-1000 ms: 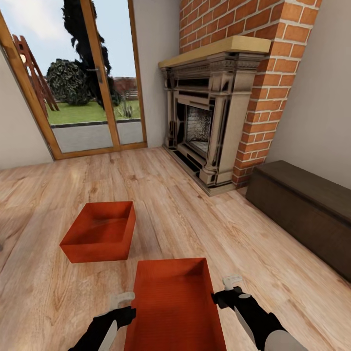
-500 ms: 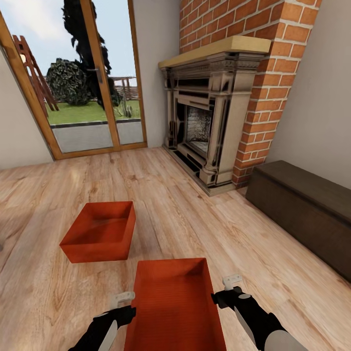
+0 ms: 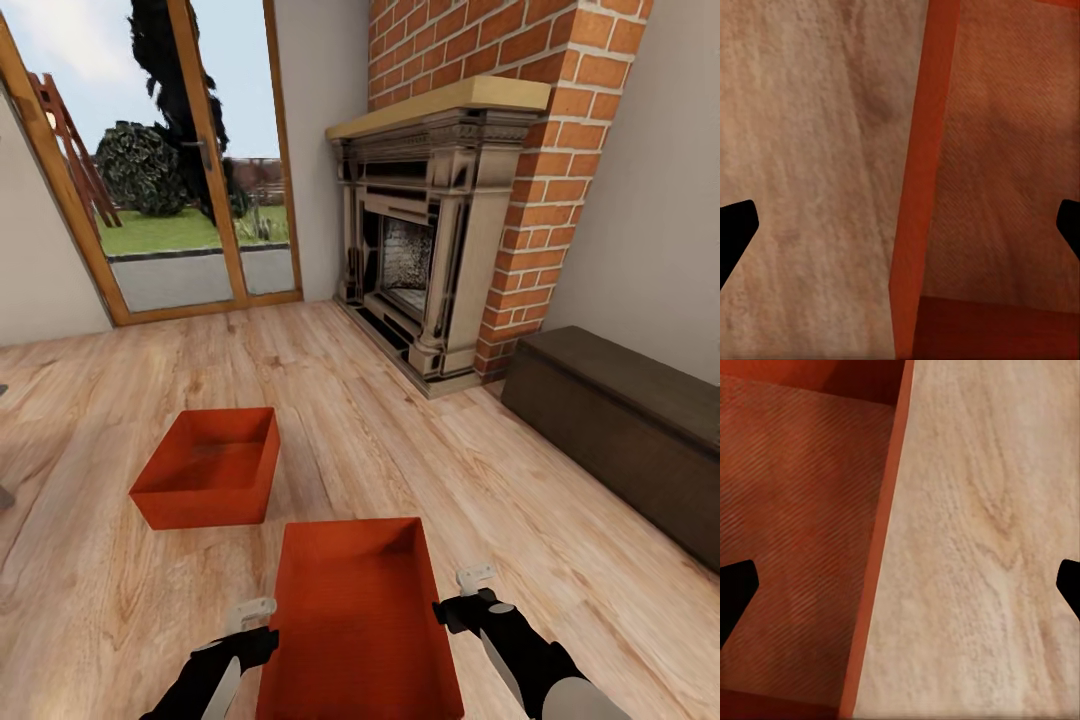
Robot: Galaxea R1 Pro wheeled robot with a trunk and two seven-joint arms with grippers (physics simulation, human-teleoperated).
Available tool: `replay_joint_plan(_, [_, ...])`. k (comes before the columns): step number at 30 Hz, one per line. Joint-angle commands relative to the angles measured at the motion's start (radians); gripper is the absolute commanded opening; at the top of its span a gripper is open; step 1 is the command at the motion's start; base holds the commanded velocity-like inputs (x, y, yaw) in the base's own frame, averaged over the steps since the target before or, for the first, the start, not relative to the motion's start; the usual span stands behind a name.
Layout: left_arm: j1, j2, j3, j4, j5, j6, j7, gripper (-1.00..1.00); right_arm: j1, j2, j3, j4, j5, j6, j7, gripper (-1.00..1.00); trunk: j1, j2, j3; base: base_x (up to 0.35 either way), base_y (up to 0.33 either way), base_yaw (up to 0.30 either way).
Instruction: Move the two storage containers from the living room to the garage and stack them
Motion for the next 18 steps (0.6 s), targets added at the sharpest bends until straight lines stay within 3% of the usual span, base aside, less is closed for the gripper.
replay_joint_plan(1, [0.000,-0.001,0.002,-0.002,0.011,0.005,0.005,1.00,0.000,0.000,0.000,-0.002,0.011,0.006,0.003,1.00,0.000,0.000,-0.001,-0.015,0.000,0.000])
replay_joint_plan(18, [0.000,0.000,0.002,-0.002,0.009,0.005,0.007,1.00,0.000,0.000,-0.001,0.001,0.010,-0.004,0.004,1.00,0.057,-0.105,-0.048,-0.001,0.000,0.000])
